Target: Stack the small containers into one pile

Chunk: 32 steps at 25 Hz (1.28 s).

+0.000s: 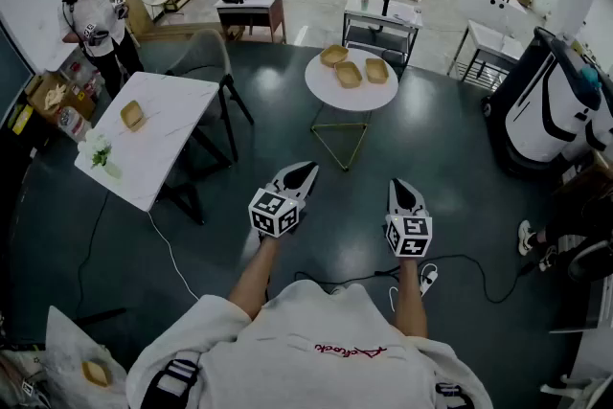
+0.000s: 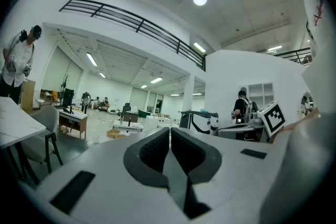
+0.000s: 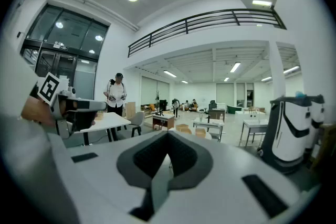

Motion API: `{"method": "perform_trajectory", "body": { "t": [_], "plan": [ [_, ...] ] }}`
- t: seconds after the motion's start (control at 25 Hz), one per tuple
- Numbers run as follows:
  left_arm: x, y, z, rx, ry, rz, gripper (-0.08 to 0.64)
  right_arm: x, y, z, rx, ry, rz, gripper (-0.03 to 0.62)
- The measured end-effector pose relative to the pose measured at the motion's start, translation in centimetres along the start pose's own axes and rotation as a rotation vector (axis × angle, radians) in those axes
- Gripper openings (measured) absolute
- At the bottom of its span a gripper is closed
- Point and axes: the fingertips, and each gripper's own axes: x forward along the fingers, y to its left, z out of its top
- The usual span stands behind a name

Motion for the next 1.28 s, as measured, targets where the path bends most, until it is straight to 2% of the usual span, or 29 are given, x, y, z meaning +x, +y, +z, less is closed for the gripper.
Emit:
{"method": "perform_trajectory", "body": {
  "t": [0.24, 0.56, 1.28],
  "plan": [
    [-0.1, 0.0, -0.2, 0.013, 0.007, 0.007, 0.020, 0.2, 0.0, 0.0, -0.019, 0.000, 0.004, 0.020],
    [0.2, -0.7, -1.0, 0.026, 0.018, 0.020, 0.020, 0.0, -0.5, -0.5, 0.003, -0.015, 0.034, 0.020],
    [3.7, -4.9, -3.0, 0.039, 0.066, 0.073, 0.020, -1.4, -5.2, -4.0, 0.022, 0.017, 0.092, 0.020]
  ]
}}
